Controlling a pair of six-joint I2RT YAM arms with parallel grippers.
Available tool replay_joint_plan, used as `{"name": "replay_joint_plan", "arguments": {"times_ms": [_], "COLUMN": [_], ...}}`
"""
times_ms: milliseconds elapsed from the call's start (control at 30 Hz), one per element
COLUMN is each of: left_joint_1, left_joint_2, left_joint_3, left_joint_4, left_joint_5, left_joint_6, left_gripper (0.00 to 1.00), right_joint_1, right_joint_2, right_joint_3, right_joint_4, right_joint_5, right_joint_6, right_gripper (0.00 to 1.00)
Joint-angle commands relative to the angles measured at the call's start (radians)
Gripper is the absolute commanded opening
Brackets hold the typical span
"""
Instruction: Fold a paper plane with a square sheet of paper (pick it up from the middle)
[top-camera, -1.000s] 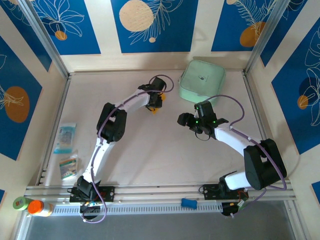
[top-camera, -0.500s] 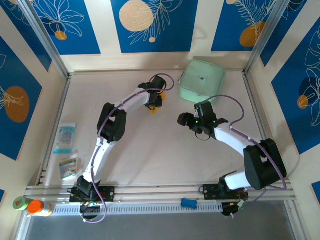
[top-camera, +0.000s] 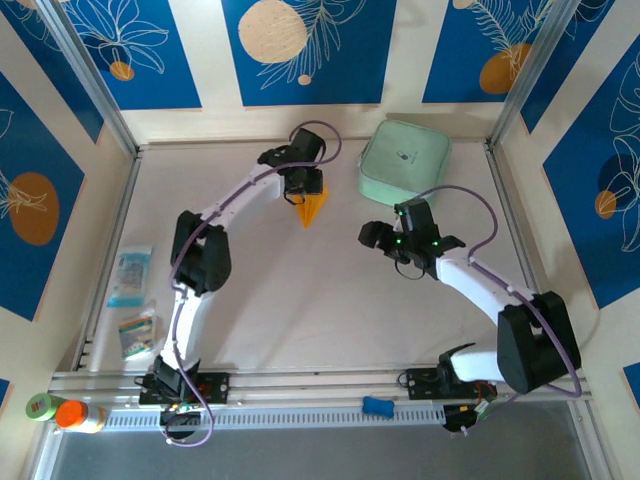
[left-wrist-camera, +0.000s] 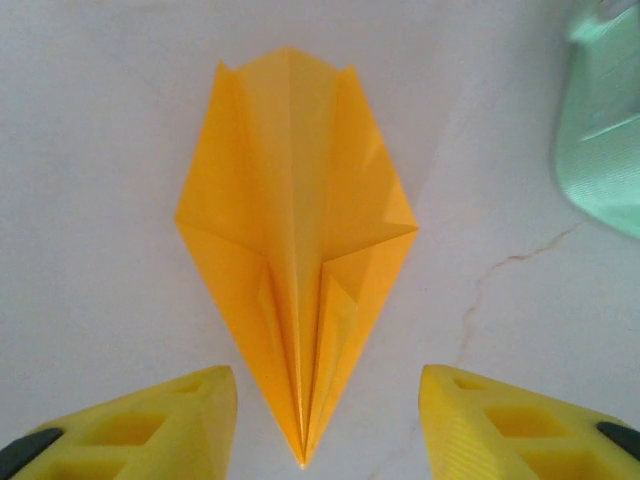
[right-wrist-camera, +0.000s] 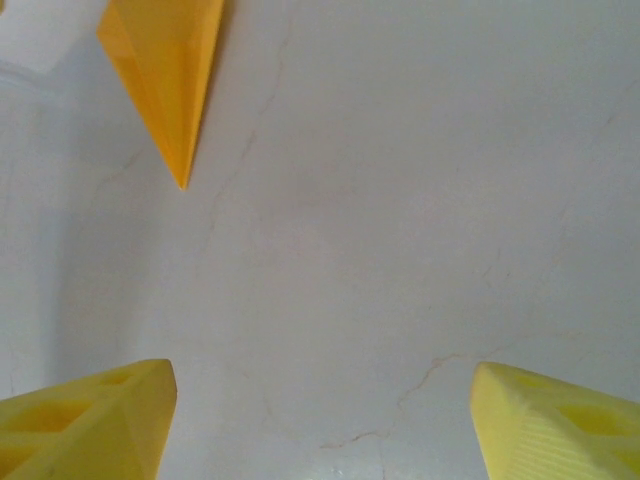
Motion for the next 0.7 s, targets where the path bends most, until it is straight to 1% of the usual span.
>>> {"name": "replay_joint_plan", "arguments": {"times_ms": [0, 33, 100, 167, 267, 333, 367, 433, 500, 567, 600, 667], "left_joint_1": [0.009, 0.009, 0.013, 0.016, 0.03, 0.048, 0.059, 0.085, 0.117, 0.145, 0.159, 0.191], "left_joint_2": [-0.178, -0.235, -0.352, -0.458, -0.61, -0.701, -0.751, -0.839, -0.918, -0.975, -0.994, -1.015], "left_joint_3": [-0.123, -0.175, -0.314, -0.452, -0.669, -0.817, -0.9, -1.053, -1.198, -1.29, -1.334, -1.407], "left_joint_4": [0.094, 0.129, 0.212, 0.295, 0.411, 0.506, 0.561, 0.657, 0.709, 0.741, 0.769, 0.869], "left_joint_5": [-0.059, -0.077, -0.129, -0.196, -0.336, -0.424, -0.45, -0.468, -0.506, -0.551, -0.577, -0.586], "left_joint_6": [0.013, 0.019, 0.052, 0.083, 0.117, 0.143, 0.161, 0.191, 0.196, 0.214, 0.243, 0.316], "left_gripper": [0.57, 0.6, 0.73, 0.86, 0.99, 0.99, 0.99, 0.99, 0.99, 1.0, 1.0, 0.99], "right_joint_1": [-0.024, -0.028, -0.047, -0.078, -0.142, -0.182, -0.205, -0.256, -0.306, -0.346, -0.36, -0.387], "right_joint_2": [-0.087, -0.109, -0.161, -0.199, -0.236, -0.251, -0.257, -0.269, -0.285, -0.299, -0.303, -0.296], "right_joint_3": [0.068, 0.068, 0.051, 0.022, -0.028, -0.073, -0.1, -0.153, -0.219, -0.287, -0.323, -0.381], "right_joint_4": [-0.056, -0.057, -0.048, -0.024, 0.01, 0.047, 0.068, 0.109, 0.166, 0.252, 0.31, 0.425], "right_joint_5": [0.104, 0.135, 0.217, 0.26, 0.321, 0.367, 0.389, 0.4, 0.424, 0.429, 0.442, 0.451], "right_joint_6": [-0.097, -0.12, -0.162, -0.205, -0.24, -0.258, -0.254, -0.228, -0.204, -0.208, -0.219, -0.248], "right_gripper": [0.83, 0.88, 0.99, 0.99, 0.99, 0.99, 0.99, 0.99, 0.99, 0.99, 0.99, 0.99]}}
